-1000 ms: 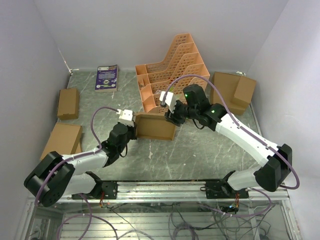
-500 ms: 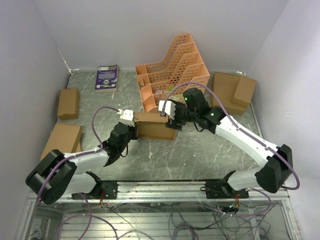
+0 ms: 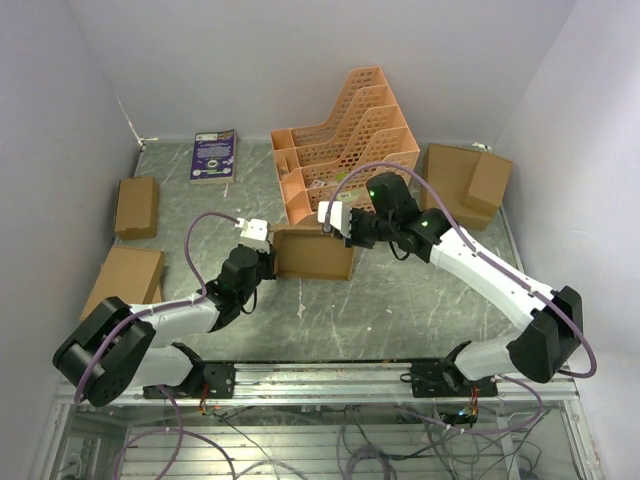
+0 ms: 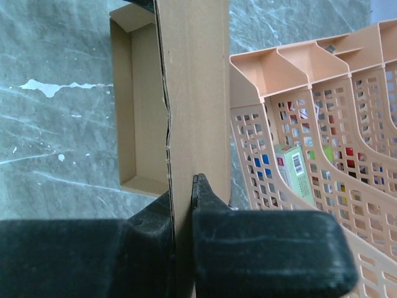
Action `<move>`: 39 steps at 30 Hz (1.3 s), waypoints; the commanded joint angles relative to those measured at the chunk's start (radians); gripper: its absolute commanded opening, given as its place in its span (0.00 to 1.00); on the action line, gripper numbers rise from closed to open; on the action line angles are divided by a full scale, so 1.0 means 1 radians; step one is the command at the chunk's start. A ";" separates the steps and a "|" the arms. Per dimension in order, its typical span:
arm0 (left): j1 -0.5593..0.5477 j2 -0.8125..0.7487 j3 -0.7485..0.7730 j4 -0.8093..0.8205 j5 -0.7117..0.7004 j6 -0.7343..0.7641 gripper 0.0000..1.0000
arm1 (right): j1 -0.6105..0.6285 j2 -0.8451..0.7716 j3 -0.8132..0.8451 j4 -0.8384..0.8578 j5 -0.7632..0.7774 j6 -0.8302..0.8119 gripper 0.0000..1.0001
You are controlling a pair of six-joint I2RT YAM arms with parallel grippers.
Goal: Fold the paper box
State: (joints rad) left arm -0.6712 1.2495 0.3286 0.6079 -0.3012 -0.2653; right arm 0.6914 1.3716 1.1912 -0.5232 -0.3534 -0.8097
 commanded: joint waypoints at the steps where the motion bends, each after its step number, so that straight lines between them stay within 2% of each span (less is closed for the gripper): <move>1: -0.011 0.000 0.022 0.045 0.021 0.047 0.07 | -0.043 0.047 0.091 -0.053 -0.053 0.046 0.00; 9: -0.009 -0.010 0.015 0.134 -0.018 0.145 0.07 | -0.091 0.123 0.247 -0.223 -0.180 0.139 0.00; 18: -0.010 0.024 0.049 0.226 -0.049 0.289 0.07 | -0.089 0.179 0.397 -0.348 -0.234 0.252 0.00; 25: -0.009 0.084 0.071 0.332 -0.092 0.339 0.07 | -0.010 0.120 0.391 -0.319 -0.160 0.256 0.00; 29: -0.009 0.176 0.074 0.471 -0.095 0.331 0.07 | 0.046 0.098 0.369 -0.285 -0.076 0.254 0.00; 32: -0.009 0.268 0.054 0.659 -0.093 0.334 0.07 | 0.056 0.083 0.357 -0.261 -0.029 0.241 0.00; 39: -0.009 0.502 0.003 1.014 -0.085 0.332 0.07 | 0.072 0.070 0.300 -0.218 -0.016 0.247 0.00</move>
State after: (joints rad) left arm -0.6735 1.6627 0.3641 1.3483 -0.3851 0.0700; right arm 0.7322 1.4811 1.5261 -0.8154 -0.3195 -0.5587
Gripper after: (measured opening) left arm 0.090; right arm 0.010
